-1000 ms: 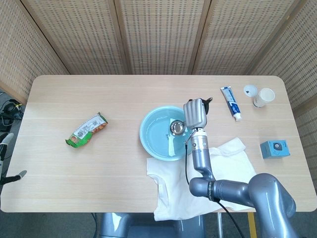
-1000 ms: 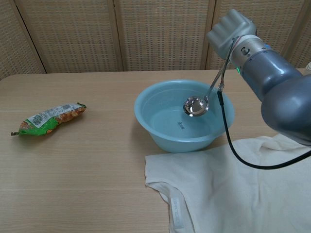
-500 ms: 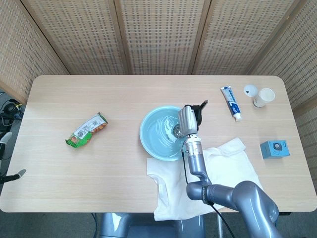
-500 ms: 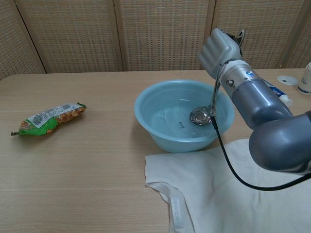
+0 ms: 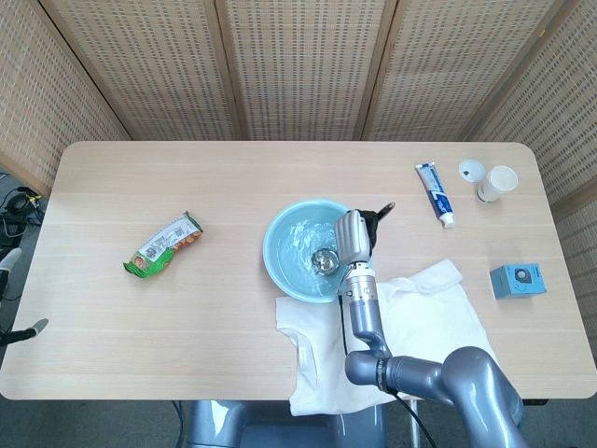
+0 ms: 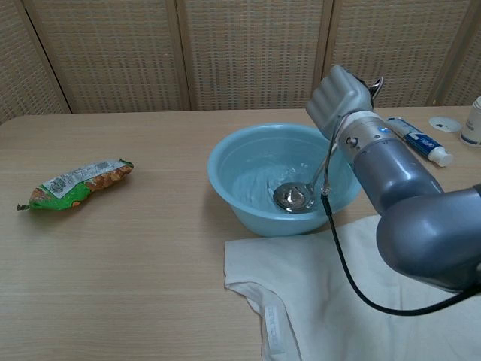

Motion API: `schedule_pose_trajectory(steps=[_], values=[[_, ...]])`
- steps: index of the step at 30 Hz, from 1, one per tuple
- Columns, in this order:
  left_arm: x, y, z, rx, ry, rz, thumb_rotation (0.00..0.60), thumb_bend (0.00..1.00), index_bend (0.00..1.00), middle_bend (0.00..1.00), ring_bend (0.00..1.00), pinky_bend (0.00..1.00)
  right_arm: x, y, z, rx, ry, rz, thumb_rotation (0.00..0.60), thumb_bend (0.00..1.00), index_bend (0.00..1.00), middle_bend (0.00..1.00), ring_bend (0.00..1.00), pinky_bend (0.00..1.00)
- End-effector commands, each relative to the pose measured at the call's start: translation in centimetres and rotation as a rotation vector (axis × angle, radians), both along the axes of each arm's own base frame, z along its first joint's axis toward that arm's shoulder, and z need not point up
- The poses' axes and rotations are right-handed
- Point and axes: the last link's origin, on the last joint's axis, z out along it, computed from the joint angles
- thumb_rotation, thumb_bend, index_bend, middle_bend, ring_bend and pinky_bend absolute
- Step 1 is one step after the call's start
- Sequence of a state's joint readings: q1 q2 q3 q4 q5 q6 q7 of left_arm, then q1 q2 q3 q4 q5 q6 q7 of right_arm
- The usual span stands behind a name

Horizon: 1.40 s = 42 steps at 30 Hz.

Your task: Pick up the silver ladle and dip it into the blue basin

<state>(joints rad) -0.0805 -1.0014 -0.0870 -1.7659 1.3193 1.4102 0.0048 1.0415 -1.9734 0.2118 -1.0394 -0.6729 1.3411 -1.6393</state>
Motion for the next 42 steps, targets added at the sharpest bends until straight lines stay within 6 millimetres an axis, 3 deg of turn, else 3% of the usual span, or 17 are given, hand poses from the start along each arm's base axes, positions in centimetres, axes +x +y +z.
schedule_pose_trajectory(steps=[1, 6, 14, 42], values=[[0.0, 0.0, 0.0, 0.001, -0.002, 0.0, 0.6, 0.0, 0.0, 0.0, 0.0, 0.0, 0.2, 0.0, 0.7, 0.028, -0.173, -0.096, 0.6, 0.78, 0.74, 1.0, 1.0, 1.0], [0.1, -0.1, 0.0, -0.001, -0.005, -0.006, 0.6, 0.0, 0.0, 0.0, 0.0, 0.0, 0.8, 0.1, 2.6, 0.065, -0.402, -0.22, 0.6, 0.78, 0.74, 1.0, 1.0, 1.0], [0.5, -0.3, 0.0, -0.005, -0.009, -0.022, 0.6, 0.0, 0.0, 0.0, 0.0, 0.0, 1.3, 0.3, 6.3, 0.065, -0.547, -0.257, 0.6, 0.78, 0.74, 1.0, 1.0, 1.0], [0.8, -0.3, -0.2, -0.012, -0.009, -0.032, 0.6, 0.0, 0.0, 0.0, 0.0, 0.0, 3.3, -0.3, 12.9, -0.013, -0.62, -0.259, 0.6, 0.78, 0.74, 1.0, 1.0, 1.0]])
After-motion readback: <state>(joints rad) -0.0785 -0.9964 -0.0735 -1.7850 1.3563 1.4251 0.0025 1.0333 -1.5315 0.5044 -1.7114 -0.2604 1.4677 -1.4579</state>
